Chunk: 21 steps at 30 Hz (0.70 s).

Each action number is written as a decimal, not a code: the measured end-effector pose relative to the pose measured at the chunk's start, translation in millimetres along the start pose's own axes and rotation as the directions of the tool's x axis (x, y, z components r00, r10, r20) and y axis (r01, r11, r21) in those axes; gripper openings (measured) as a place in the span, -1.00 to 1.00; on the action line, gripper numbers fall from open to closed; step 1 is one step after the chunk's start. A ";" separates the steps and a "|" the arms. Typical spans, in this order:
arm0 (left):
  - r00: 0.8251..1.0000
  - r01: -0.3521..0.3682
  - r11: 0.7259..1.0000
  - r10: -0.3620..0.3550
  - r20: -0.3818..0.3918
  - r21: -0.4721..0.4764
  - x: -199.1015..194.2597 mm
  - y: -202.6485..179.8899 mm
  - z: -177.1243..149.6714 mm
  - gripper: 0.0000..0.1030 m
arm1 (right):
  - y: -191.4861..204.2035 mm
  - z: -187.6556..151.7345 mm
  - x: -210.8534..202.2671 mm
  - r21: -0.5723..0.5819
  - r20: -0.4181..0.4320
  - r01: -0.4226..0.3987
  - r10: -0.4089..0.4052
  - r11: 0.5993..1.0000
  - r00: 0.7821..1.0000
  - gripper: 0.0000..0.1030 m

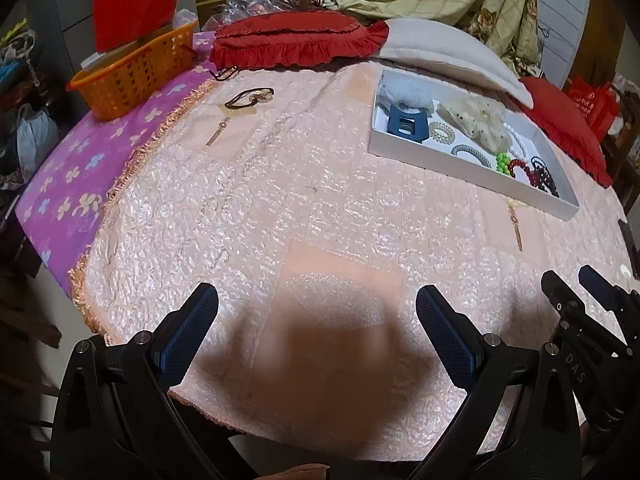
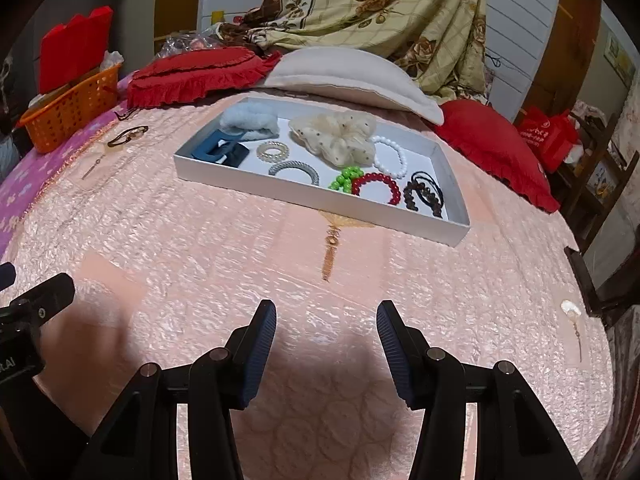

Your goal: Organize jewelry

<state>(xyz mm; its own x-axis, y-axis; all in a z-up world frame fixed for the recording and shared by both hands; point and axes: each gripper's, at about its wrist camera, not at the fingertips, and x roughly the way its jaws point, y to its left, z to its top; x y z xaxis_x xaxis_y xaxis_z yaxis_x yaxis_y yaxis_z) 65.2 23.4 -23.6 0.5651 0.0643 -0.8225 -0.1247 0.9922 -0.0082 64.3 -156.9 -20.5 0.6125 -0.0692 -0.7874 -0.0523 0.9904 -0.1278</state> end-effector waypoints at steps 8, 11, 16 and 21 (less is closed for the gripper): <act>1.000 0.013 0.998 -0.014 0.022 0.062 -11.3 -31.6 -1.7 0.94 | -21.5 -7.9 2.4 0.042 0.001 -0.024 0.024 0.999 1.000 -0.02; 0.999 0.003 0.997 -0.007 0.047 0.078 -17.9 -41.2 -2.5 0.94 | -33.9 -9.4 5.3 0.089 -0.003 -0.029 0.029 0.996 1.000 -0.02; 0.999 0.015 0.997 -0.018 0.034 0.079 -17.4 -47.8 -1.7 0.94 | -45.8 -11.8 8.0 0.121 -0.008 -0.039 0.041 0.992 0.999 -0.02; 1.000 0.018 0.995 -0.020 0.018 0.096 -14.1 -52.3 -3.2 0.94 | -43.3 -11.5 7.7 0.105 -0.004 -0.045 0.045 0.993 0.999 -0.02</act>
<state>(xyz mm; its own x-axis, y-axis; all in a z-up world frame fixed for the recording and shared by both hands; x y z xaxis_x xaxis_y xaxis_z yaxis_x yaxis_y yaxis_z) 61.2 -29.7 -13.4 0.5821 0.0461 -0.8118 -0.0355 0.9989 0.0313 62.2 -201.7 -28.0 0.6067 -0.0245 -0.7945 0.0036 0.9996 -0.0281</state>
